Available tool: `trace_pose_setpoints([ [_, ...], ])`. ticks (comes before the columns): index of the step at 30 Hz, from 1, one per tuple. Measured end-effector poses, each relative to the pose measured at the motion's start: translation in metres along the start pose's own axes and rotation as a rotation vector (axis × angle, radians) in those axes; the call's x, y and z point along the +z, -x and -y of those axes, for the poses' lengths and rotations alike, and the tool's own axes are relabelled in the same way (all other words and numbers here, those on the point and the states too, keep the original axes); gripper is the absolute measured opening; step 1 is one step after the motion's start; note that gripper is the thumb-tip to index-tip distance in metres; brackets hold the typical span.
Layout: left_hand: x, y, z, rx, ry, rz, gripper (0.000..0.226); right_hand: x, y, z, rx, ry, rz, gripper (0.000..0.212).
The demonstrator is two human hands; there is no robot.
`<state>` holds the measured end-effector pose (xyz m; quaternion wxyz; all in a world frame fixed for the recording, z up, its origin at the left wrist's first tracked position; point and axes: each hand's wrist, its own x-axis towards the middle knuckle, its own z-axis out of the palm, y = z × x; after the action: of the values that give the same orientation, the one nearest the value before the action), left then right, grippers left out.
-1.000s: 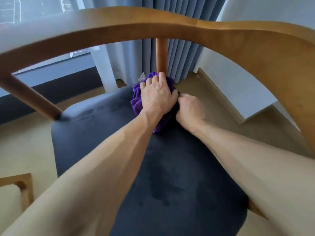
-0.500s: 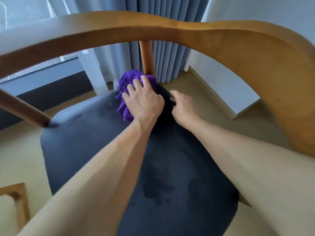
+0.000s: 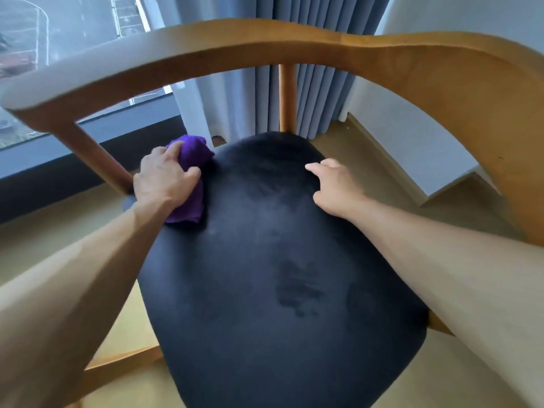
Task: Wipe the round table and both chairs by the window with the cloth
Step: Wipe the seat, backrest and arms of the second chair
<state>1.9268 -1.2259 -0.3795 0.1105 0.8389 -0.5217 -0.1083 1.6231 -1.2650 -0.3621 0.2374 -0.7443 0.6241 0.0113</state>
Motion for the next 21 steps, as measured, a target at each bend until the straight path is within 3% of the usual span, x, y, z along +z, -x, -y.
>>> trace_pose_setpoints([
  [2,0.004,0.014,-0.008,-0.082,0.107,-0.039,0.049,0.0,0.008,0.003,0.01,0.033,0.027,0.067],
  [5,0.016,0.051,-0.059,-0.002,0.198,-0.067,0.043,-0.003,0.014,0.01,0.002,0.022,0.026,0.056],
  [8,0.034,0.11,-0.114,0.283,0.18,0.0,0.049,-0.004,0.018,0.024,0.044,-0.009,-0.023,0.047],
  [11,0.041,0.14,-0.117,0.595,0.185,0.1,0.058,-0.002,0.026,0.028,0.085,0.031,-0.02,0.036],
  [14,0.024,0.106,-0.065,0.728,0.057,0.032,0.058,-0.001,0.027,0.025,0.088,0.046,0.027,0.06],
  [16,0.007,0.079,-0.019,0.663,-0.068,-0.039,0.059,0.003,0.027,0.029,0.078,0.096,0.058,0.07],
  [21,-0.018,0.045,0.063,0.254,-0.218,-0.11,0.055,0.008,0.027,0.03,0.016,0.218,0.093,0.077],
])
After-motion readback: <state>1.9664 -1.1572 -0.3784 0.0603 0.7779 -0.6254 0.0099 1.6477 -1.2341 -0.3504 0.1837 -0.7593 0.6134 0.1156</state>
